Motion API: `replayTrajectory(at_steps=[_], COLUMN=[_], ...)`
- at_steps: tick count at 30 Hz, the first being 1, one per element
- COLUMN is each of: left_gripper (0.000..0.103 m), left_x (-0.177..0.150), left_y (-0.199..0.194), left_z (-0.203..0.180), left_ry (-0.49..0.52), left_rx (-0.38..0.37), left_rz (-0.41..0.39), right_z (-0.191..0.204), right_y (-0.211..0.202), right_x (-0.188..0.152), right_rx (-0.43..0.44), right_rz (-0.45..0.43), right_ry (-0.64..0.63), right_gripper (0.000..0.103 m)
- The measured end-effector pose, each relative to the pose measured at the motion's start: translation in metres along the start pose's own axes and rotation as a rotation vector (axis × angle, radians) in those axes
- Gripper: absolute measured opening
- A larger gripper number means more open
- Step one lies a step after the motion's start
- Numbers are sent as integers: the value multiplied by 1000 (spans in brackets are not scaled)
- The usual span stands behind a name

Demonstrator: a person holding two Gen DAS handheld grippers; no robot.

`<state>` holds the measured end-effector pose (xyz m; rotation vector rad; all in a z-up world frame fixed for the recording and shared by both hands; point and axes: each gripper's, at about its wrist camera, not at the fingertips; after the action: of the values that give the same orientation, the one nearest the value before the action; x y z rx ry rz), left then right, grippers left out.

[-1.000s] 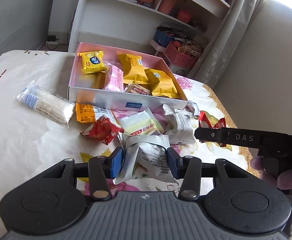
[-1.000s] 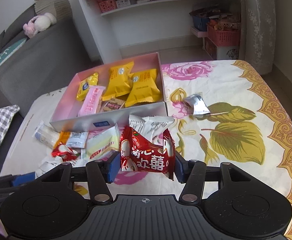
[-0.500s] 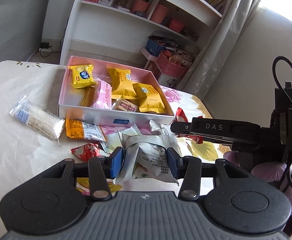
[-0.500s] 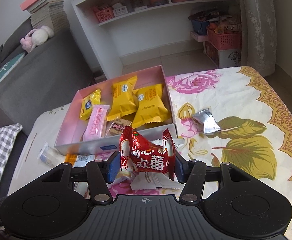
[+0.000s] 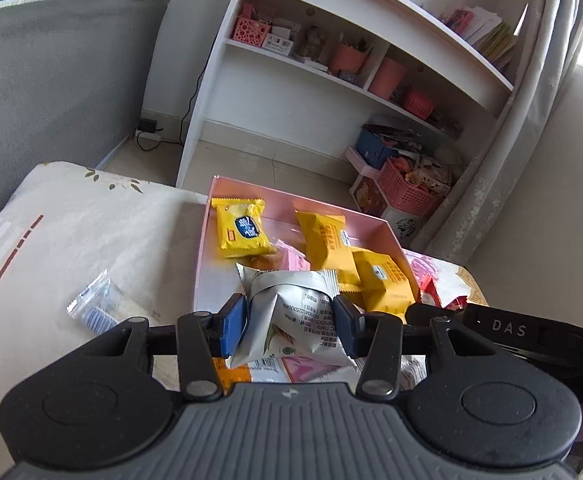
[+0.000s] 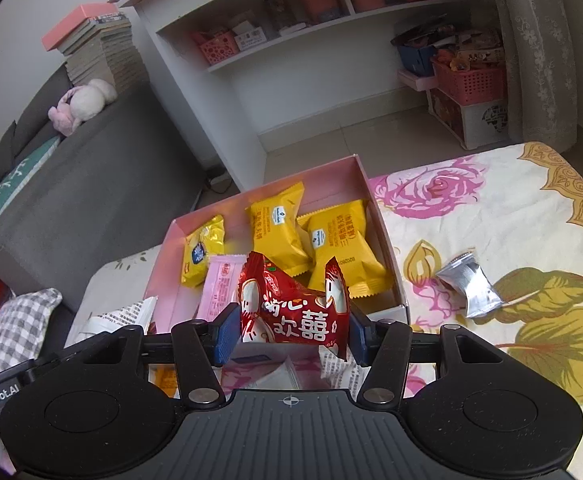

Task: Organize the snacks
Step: 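Carry the red candy pack and white pack into the box and open both grippers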

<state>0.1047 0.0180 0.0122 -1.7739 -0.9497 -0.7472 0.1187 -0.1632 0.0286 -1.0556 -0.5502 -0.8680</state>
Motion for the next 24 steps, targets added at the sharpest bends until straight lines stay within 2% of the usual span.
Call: replayTrajectory(at_steps=[3,7,15,24], left_gripper=[44,44,44,44], left_x=[4,9,-2,5], left_y=[12,30,61,83], left_z=[0,-5,-5,1], left_ry=[33,130,233,233], left_rx=[13,37,60,87], left_rz=[-11,-7,53,38], right_z=[0,-3,-10,-16], right_y=[7,16,38,51], right_x=[1,2,-2,-4], right_rx=[16,52,88,62], right_rz=[-6,-8,12,17], right_ry=[9,45,108,130], right_gripper=[54,54,54,55])
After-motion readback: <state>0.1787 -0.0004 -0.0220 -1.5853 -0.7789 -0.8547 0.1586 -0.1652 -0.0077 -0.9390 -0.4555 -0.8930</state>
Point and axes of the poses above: each gripper's, at about its wrist camera, not at the fingertips, and y roughly the way its jaws point, z to its left, x to its top, and after that the axes turned 10 degrees about -z, right-handed
